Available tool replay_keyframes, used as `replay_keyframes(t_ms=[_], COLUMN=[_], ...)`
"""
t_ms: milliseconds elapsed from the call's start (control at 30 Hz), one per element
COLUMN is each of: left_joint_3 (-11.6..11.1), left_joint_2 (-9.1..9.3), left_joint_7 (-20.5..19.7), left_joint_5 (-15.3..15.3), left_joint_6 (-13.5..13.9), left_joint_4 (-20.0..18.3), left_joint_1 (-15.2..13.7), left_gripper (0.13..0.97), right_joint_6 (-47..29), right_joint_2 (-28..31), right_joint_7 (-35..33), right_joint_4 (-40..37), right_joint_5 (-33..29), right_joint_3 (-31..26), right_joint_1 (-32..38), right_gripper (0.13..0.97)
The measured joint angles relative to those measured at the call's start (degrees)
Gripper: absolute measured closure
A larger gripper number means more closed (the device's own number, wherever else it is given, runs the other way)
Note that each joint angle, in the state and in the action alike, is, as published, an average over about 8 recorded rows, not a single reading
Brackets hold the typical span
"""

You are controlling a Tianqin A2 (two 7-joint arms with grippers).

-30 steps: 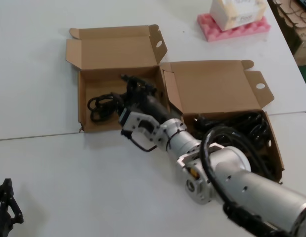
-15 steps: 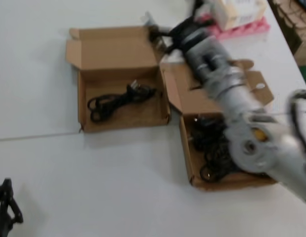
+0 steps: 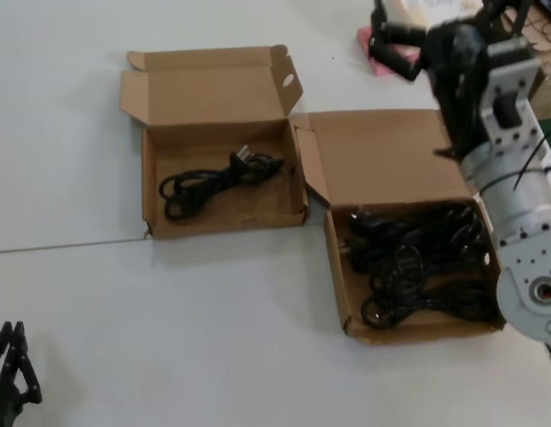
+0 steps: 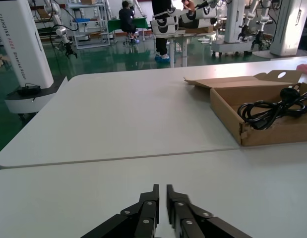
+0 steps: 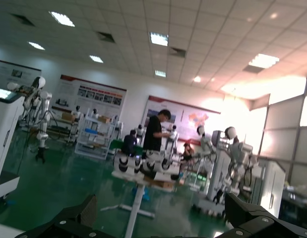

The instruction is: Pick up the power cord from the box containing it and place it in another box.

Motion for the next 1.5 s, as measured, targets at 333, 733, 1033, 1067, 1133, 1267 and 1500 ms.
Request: replay_keyframes(t_ms=[333, 733, 1033, 1067, 1133, 1267, 1500], left_joint_3=[0.0, 0.0, 0.0, 0.0, 0.0, 0.0, 0.0], left_joint_2=[0.0, 0.0, 0.0, 0.0, 0.0, 0.0, 0.0], left_joint_7=[0.0, 0.0, 0.0, 0.0, 0.0, 0.0, 0.0], left_joint_5=[0.0, 0.0, 0.0, 0.0, 0.0, 0.0, 0.0], left_joint_6=[0.0, 0.0, 0.0, 0.0, 0.0, 0.0, 0.0], left_joint_4=[0.0, 0.0, 0.0, 0.0, 0.0, 0.0, 0.0], left_joint_1=[0.0, 0.0, 0.0, 0.0, 0.0, 0.0, 0.0], left_gripper=[0.862, 0.674, 0.588, 0.581, 0.574, 0.536, 0.498], right_joint_6=[-3.7, -8.6, -12.2, -12.6, -13.4, -15.0, -17.8], right_joint_2=[-1.9, -4.2, -5.9, -6.1, -6.5, -7.3, -8.6], right_joint_7=[0.0, 0.0, 0.0, 0.0, 0.0, 0.0, 0.0], right_joint_4=[1.9, 4.6, 6.5, 6.8, 7.2, 8.1, 9.6], right_joint_5=[2.0, 4.7, 6.7, 6.9, 7.3, 8.2, 9.8], right_joint_3=[4.9, 11.4, 16.2, 16.8, 17.8, 20.0, 23.8], right_joint_1=[-6.3, -14.6, -20.8, -21.5, -22.8, -25.6, -30.4], right_gripper=[0.142, 0.129, 0.129, 0.129, 0.129, 0.129, 0.129])
